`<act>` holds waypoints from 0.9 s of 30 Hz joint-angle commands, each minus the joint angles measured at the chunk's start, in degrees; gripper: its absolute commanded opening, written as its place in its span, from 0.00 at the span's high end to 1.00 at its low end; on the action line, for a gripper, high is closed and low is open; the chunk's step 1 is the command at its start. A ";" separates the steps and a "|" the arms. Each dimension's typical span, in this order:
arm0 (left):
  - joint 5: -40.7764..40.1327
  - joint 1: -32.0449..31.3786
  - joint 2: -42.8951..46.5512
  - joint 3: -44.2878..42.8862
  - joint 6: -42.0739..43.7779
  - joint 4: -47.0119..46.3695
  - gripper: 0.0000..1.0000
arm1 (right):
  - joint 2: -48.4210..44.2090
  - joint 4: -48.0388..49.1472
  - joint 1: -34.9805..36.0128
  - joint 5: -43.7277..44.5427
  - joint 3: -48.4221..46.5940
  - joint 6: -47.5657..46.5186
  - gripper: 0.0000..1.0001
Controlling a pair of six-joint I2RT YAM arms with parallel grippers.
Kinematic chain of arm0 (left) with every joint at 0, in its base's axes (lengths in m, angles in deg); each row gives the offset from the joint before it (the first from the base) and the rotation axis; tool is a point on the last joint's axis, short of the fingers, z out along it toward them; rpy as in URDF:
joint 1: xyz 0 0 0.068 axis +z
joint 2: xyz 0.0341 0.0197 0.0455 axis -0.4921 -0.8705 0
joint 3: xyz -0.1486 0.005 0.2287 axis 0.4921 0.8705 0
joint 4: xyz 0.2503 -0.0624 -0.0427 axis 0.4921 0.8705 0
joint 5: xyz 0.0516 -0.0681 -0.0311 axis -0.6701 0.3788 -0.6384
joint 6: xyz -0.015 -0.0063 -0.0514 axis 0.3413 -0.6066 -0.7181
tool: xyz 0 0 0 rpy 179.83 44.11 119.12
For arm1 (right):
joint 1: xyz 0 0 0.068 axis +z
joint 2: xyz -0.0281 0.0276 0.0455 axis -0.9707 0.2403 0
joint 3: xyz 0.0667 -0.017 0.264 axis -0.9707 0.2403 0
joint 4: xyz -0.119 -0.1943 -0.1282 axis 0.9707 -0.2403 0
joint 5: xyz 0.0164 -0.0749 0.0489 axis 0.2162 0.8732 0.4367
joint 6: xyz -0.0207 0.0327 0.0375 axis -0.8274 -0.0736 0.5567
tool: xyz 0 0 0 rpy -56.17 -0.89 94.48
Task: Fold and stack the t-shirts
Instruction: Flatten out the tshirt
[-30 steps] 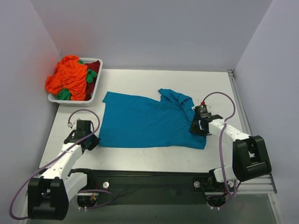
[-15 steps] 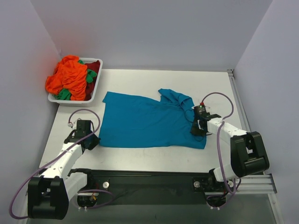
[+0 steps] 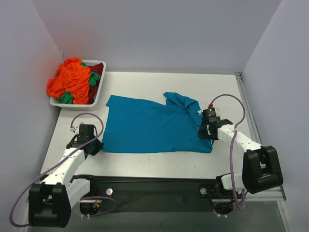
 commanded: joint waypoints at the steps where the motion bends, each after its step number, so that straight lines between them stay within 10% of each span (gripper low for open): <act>1: 0.46 0.37 0.00 -0.28 0.69 -2.52 1.00 | -3.66 -2.80 0.24 -0.94 0.69 0.70 0.91; 18: 1.25 0.45 -0.18 -0.02 0.69 -3.22 1.00 | -10.26 -5.88 0.07 -1.14 4.92 1.13 0.68; 27: 1.34 0.45 0.35 -0.10 0.69 -3.05 1.00 | -9.03 -6.14 -13.29 0.20 6.67 5.79 0.68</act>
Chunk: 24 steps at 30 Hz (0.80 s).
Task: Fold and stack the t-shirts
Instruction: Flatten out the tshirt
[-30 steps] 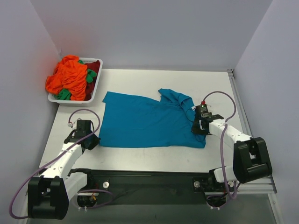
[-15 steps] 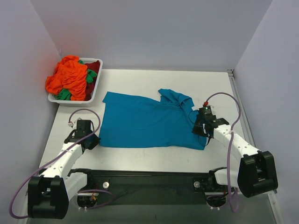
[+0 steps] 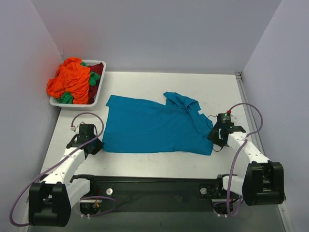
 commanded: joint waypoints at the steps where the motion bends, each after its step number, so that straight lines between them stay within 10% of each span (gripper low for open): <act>1: 0.27 0.45 0.70 -0.04 0.21 -1.87 1.00 | -0.09 -1.75 -3.39 1.32 2.17 2.49 0.66; 17: 1.32 0.45 0.70 0.49 0.03 -3.01 1.00 | 7.55 5.19 -8.14 -8.00 3.23 4.51 0.59; 24: 1.58 0.45 1.57 -1.17 0.03 -1.78 1.00 | 8.62 7.22 -8.14 -11.52 2.53 5.31 0.98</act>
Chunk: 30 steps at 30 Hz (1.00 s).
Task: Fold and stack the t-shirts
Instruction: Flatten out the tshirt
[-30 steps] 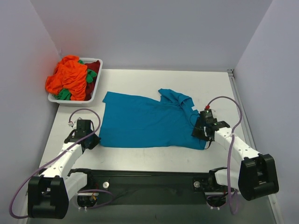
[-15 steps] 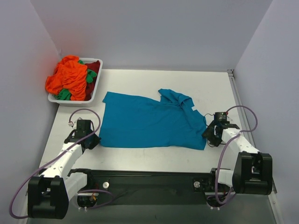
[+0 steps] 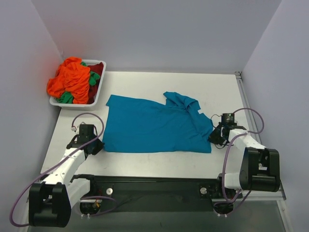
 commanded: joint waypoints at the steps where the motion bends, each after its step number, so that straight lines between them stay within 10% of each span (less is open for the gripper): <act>1: 0.49 0.43 1.38 -2.16 0.05 -0.89 1.00 | -0.52 -1.92 -0.08 -1.99 0.43 0.91 1.00; 9: 0.23 0.43 2.96 -10.67 2.51 3.94 1.00 | -15.10 -10.26 -0.16 -3.13 -7.02 1.35 1.00; 30: 2.95 0.78 -3.54 -78.44 6.73 21.97 1.00 | -26.72 -32.07 -1.75 6.71 -67.32 -1.81 1.00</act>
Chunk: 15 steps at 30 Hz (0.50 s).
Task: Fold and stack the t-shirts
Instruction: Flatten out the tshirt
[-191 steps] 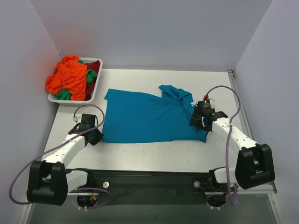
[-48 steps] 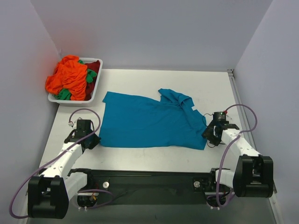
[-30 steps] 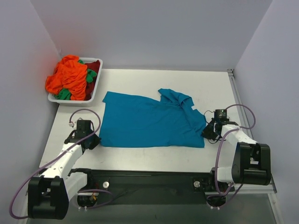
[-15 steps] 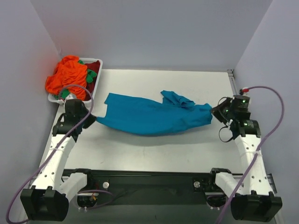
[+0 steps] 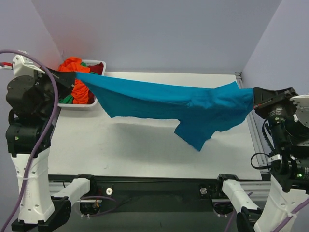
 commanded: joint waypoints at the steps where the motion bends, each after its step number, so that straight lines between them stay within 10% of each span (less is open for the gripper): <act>1: 0.99 0.43 -1.49 -6.62 0.50 2.76 1.00 | 0.78 -1.77 -0.50 3.11 -4.42 -1.55 1.00; 15: 5.46 0.61 -21.59 -6.00 -2.05 -21.92 1.00 | 18.08 22.69 -0.50 -3.04 0.84 0.65 1.00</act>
